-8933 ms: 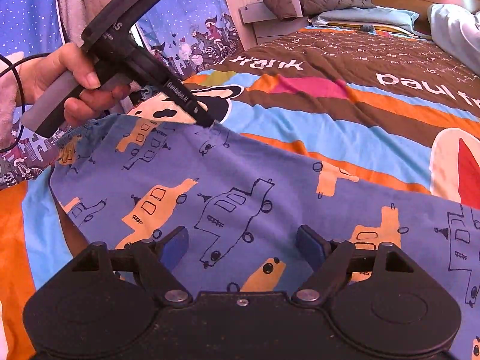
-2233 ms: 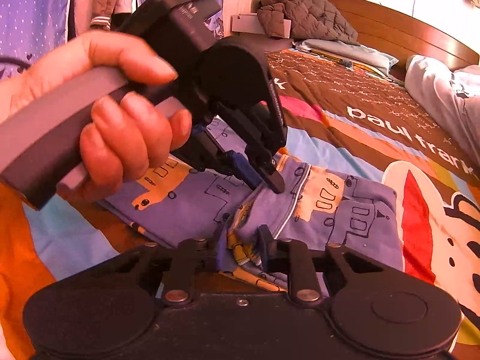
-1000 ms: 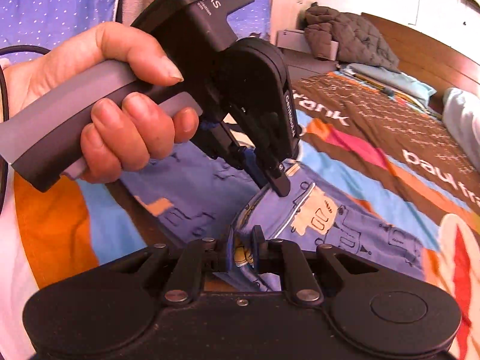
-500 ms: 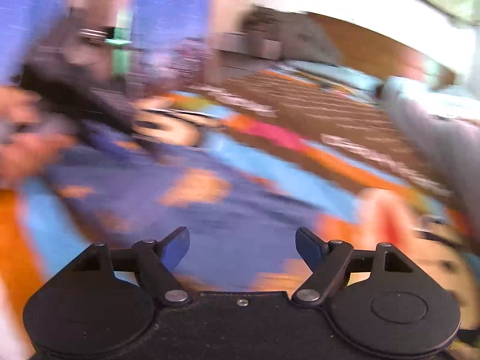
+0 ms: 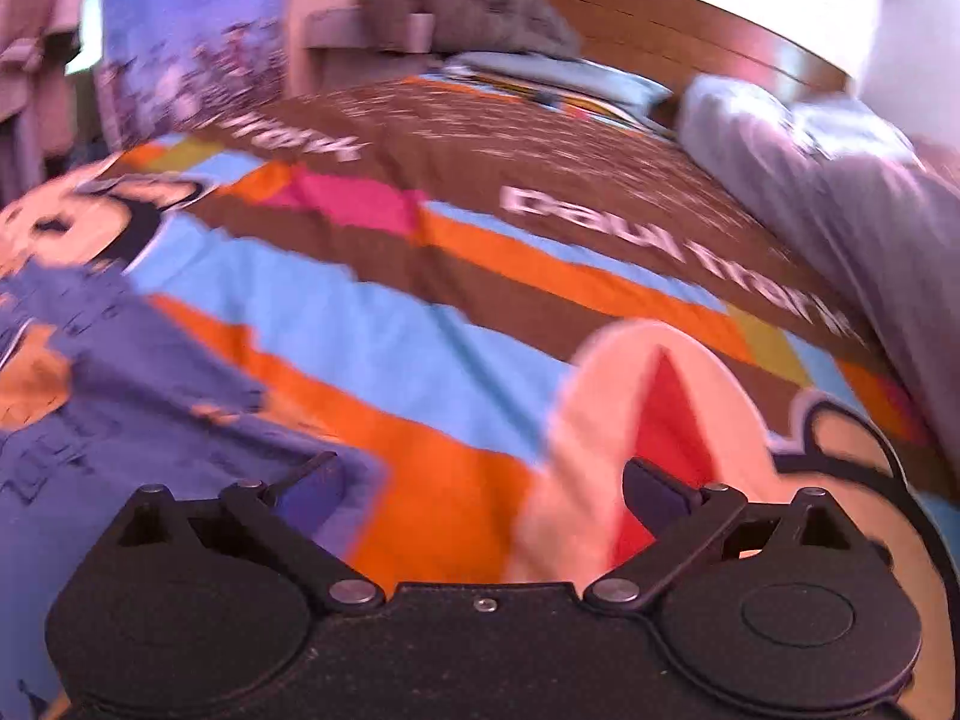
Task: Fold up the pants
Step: 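Grasp the elastic waistband with the left gripper and lift it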
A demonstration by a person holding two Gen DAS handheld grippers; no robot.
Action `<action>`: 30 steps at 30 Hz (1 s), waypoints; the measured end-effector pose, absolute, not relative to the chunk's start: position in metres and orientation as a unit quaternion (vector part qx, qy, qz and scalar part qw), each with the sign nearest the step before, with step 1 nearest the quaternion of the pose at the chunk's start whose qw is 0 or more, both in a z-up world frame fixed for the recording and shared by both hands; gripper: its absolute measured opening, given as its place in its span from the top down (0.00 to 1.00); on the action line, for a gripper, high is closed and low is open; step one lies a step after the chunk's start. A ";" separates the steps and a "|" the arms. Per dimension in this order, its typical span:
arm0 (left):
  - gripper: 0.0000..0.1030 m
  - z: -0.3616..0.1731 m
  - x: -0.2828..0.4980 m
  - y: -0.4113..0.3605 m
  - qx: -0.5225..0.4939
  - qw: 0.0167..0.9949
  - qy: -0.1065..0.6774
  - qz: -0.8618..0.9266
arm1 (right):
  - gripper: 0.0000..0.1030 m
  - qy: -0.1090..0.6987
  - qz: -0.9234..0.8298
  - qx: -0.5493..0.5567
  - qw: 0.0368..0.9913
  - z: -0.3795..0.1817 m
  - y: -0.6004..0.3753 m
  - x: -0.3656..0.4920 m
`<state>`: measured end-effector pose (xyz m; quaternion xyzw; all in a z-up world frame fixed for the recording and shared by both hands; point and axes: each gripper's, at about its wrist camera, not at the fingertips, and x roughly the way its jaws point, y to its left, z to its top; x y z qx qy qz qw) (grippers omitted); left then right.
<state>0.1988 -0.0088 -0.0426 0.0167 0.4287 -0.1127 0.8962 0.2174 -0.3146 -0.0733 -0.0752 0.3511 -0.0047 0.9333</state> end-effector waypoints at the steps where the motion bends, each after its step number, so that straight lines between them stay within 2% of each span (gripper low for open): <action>1: 0.23 -0.039 0.195 -0.008 0.013 0.898 0.427 -0.105 | 0.17 0.345 -0.018 -0.080 0.935 -0.069 -0.318 0.211; 2: 0.19 -0.035 0.191 -0.007 0.007 0.900 0.424 -0.099 | 0.17 0.340 -0.020 -0.073 0.937 -0.063 -0.320 0.203; 5: 0.16 -0.028 0.174 -0.003 0.002 0.907 0.407 -0.107 | 0.12 0.343 0.036 -0.025 0.938 -0.046 -0.319 0.172; 8: 0.11 -0.038 0.162 -0.001 0.023 0.899 0.427 -0.099 | 0.08 0.373 0.073 -0.044 0.924 -0.049 -0.298 0.151; 10: 0.10 -0.046 0.158 0.000 0.037 0.897 0.431 -0.095 | 0.06 0.404 0.064 -0.089 0.908 -0.064 -0.283 0.142; 13: 0.08 -0.044 0.154 0.000 0.042 0.902 0.421 -0.088 | 0.01 0.398 0.031 -0.106 0.911 -0.060 -0.279 0.136; 17: 0.07 -0.045 0.153 0.003 0.032 0.903 0.418 -0.089 | 0.02 0.407 0.031 -0.089 0.909 -0.057 -0.281 0.130; 20: 0.06 -0.046 0.153 0.007 0.020 0.903 0.420 -0.091 | 0.04 0.385 0.024 -0.049 0.921 -0.042 -0.291 0.140; 23: 0.05 -0.047 0.153 0.006 0.022 0.902 0.422 -0.091 | 0.01 0.372 0.014 -0.032 0.928 -0.038 -0.295 0.168; 26: 0.03 -0.047 0.155 0.007 0.019 0.900 0.425 -0.096 | 0.01 0.429 0.012 -0.037 0.903 -0.068 -0.297 0.212; 30: 0.03 -0.048 0.157 0.011 0.005 0.898 0.429 -0.100 | 0.01 0.431 -0.001 0.013 0.902 -0.078 -0.309 0.226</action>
